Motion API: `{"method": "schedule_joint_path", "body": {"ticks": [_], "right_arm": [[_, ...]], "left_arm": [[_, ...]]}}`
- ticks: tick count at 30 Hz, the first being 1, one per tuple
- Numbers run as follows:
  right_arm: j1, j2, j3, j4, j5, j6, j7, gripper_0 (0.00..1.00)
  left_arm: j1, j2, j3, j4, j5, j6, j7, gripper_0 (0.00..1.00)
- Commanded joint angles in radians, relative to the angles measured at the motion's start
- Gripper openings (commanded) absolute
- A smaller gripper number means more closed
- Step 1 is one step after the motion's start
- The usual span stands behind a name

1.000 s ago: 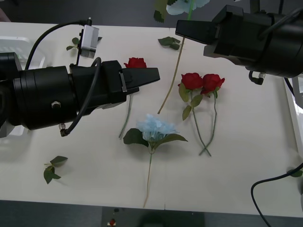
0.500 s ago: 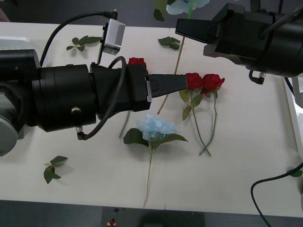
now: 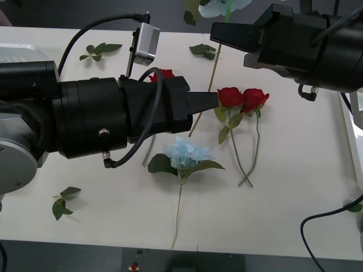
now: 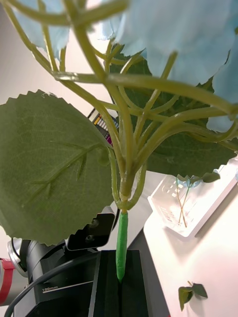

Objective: Put the red flowers into the right box and the blue flowers into the left box

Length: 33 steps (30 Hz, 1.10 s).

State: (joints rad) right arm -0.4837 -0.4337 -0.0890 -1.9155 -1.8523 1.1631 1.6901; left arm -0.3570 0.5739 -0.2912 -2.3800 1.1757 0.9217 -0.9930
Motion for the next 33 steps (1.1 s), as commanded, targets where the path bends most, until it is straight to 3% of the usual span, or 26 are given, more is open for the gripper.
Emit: {"method": "schedule_joint_path", "body": {"ticks": [1,10,11,12,13,14,15,17,24,33], "right_arm": [[-0.033,0.006,-0.001,-0.019,-0.007,-0.003,-0.026,0.00],[-0.033,0.006,-0.001,-0.019,-0.007,-0.003,-0.026,0.00],[-0.033,0.006,-0.001,-0.019,-0.007,-0.003,-0.026,0.05],[-0.033,0.006,-0.001,-0.019,-0.007,-0.003,-0.026,0.16],[-0.033,0.006,-0.001,-0.019,-0.007,-0.003,-0.026,0.45],[-0.033,0.006,-0.001,-0.019,-0.007,-0.003,-0.026,0.66],[-0.033,0.006,-0.001,-0.019,-0.007,-0.003,-0.026,0.74],[-0.033,0.006,-0.001,-0.019,-0.007,-0.003,-0.026,1.00],[-0.033,0.006,-0.001,-0.019,-0.007,-0.003,-0.026,1.00],[-0.033,0.006,-0.001,-0.019,-0.007,-0.003,-0.026,1.00]], "left_arm": [[-0.020,0.001,-0.006,-0.030,-0.013,-0.010,0.042,0.00],[-0.020,0.012,0.000,-0.024,-0.030,-0.021,0.047,0.00],[-0.020,0.017,0.004,-0.024,-0.033,-0.021,0.047,0.00],[-0.020,0.018,0.007,-0.025,-0.033,-0.021,0.047,0.00],[-0.019,0.021,0.015,-0.024,-0.031,-0.021,0.047,0.00],[-0.019,0.027,0.024,-0.025,-0.031,-0.021,0.048,0.00],[-0.019,0.029,0.029,-0.025,-0.033,-0.021,0.048,0.00],[-0.016,0.046,0.052,-0.024,-0.036,-0.021,0.048,0.00],[0.036,0.118,0.173,-0.025,-0.021,-0.021,0.048,0.00],[0.211,0.256,0.418,-0.028,0.002,-0.021,0.047,0.00]]}}
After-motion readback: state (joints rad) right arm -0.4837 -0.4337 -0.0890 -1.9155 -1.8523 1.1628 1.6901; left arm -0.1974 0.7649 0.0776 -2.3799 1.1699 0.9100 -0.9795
